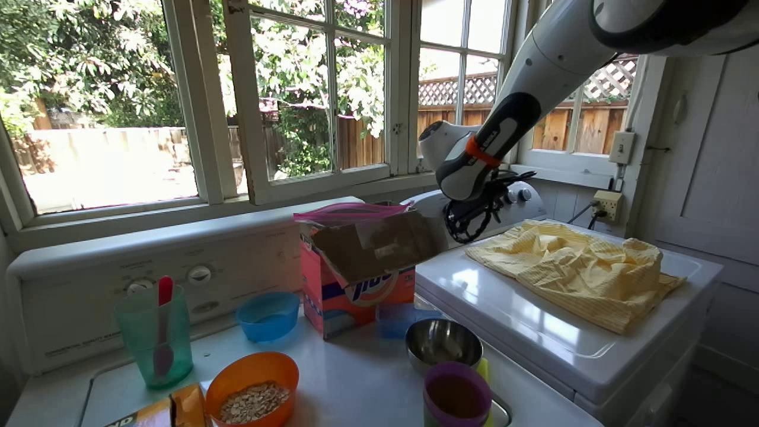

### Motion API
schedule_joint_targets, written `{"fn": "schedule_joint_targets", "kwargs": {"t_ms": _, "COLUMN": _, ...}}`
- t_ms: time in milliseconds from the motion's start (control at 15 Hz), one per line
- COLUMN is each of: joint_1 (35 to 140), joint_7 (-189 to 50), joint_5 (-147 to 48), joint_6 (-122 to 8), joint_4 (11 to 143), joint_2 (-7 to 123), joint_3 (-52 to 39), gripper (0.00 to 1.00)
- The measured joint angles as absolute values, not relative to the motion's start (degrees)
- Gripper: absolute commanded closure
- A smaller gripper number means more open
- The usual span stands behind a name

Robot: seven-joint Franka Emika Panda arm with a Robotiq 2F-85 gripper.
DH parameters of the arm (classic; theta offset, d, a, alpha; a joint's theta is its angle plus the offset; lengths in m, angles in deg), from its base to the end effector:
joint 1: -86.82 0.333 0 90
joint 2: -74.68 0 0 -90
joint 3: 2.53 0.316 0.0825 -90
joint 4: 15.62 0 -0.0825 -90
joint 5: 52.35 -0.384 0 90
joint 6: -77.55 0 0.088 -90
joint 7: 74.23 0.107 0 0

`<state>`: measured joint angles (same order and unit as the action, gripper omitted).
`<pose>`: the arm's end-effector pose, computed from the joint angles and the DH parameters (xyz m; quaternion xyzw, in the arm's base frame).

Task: Turn the towel to the right

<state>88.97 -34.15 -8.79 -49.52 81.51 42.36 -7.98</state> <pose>0.6752 -0.0543 0.2745 0.9411 -0.1207 0.0787 0.3060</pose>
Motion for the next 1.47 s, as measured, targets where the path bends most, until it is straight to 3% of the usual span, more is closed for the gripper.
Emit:
{"fn": "schedule_joint_targets", "kwargs": {"t_ms": 1200, "joint_1": 89.47, "joint_7": -34.31, "joint_5": -9.10, "joint_6": -56.25, "joint_4": 77.02, "joint_2": 34.14, "joint_3": -10.61, "gripper": 0.00}}
{"fn": "schedule_joint_targets", "kwargs": {"t_ms": 1467, "joint_1": 90.05, "joint_7": -34.30, "joint_5": -9.09, "joint_6": -57.42, "joint_4": 76.15, "joint_2": 32.57, "joint_3": -11.45, "gripper": 0.24}}
